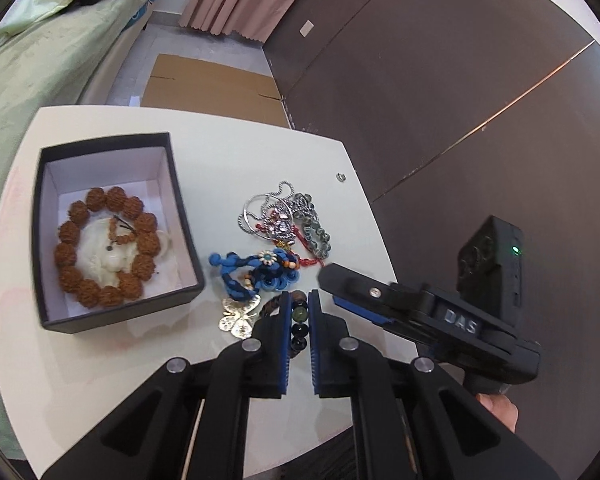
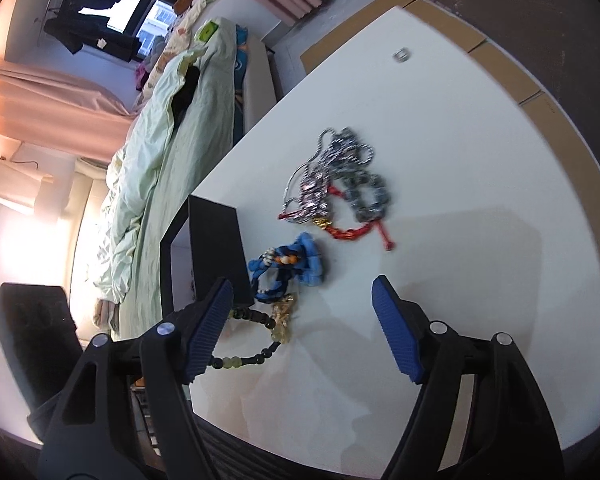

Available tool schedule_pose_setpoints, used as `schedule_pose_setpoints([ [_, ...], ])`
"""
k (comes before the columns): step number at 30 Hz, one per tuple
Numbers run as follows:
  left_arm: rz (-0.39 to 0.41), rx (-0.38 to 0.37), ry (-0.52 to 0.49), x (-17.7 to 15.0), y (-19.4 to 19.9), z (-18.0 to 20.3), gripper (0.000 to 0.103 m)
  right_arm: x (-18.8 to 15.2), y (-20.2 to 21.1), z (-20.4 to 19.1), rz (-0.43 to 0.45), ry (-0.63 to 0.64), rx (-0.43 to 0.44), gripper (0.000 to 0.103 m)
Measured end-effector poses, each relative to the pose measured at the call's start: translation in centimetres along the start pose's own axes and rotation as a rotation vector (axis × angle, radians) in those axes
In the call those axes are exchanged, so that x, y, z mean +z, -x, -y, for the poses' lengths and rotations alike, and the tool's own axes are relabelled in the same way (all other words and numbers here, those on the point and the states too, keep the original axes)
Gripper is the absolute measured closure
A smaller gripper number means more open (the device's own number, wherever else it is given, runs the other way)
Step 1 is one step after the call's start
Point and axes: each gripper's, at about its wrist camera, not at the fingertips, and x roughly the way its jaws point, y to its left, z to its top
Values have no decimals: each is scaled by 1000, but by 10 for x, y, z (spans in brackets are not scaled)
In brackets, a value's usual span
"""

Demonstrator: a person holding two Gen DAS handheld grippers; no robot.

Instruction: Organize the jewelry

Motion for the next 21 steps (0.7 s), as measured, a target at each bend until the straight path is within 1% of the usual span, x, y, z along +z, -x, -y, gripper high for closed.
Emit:
schedule_pose_setpoints([
  [3,15,4,11,0,11,-5,97,4,-9,-8,-14,5,7,30],
  [5,25,8,15,1,19,-7,97,6,-16,-13,-19,14,-6,30],
  [7,36,13,17,3,24,-9,97,8,-24,-18,-22,30,-35,31],
  [9,49,14,19,4,35,-10,97,11,-33,-20,-26,38,-76,35],
  [11,69,14,21,8,46,-11,97,13,-42,-18,-30,26,-111,46],
  [12,80,13,22,10,50,-12,97,13,-43,-19,-17,29,-118,58],
  [13,91,13,24,12,56,-13,97,15,-46,-20,-28,34,-126,78],
  [14,107,14,27,16,63,-15,97,15,-49,-18,-42,22,-123,80],
  [15,119,16,29,18,68,-16,97,16,-48,-17,-35,12,-113,81],
  [17,139,21,32,23,76,-19,97,16,-43,-19,-15,22,-115,82],
  [21,168,35,49,33,89,-30,97,15,-34,-26,1,35,-93,82],
])
